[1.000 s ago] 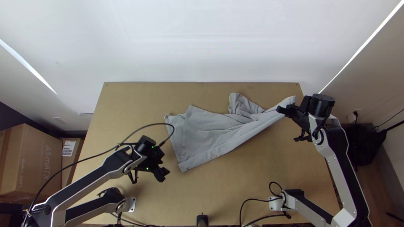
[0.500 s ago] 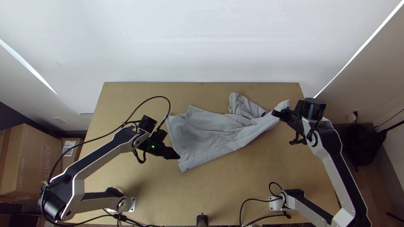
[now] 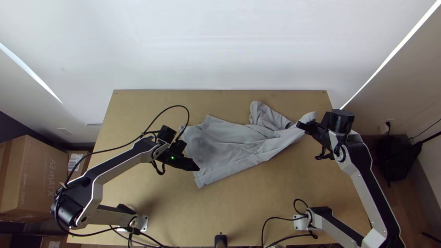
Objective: Fold the t-shirt
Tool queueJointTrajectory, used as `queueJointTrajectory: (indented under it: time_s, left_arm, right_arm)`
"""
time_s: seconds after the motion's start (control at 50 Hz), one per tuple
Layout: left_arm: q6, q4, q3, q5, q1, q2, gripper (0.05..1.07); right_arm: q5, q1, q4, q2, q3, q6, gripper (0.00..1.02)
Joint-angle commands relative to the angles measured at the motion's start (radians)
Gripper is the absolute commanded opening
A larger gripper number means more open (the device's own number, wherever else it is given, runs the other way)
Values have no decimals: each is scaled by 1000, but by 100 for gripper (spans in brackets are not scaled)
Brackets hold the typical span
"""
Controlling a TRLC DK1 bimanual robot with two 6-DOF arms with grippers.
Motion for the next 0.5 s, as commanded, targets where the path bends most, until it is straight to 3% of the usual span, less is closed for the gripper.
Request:
queueJointTrajectory:
  time_s: [0.0,0.48]
  left_arm:
    - [-14,25,-8,-17,-2,44,50]
    - [-6,75,-57,-80,-36,98,50]
  right_arm:
    - [10,13,18,-19,-16,31,2]
    - [10,11,29,-13,-18,34,2]
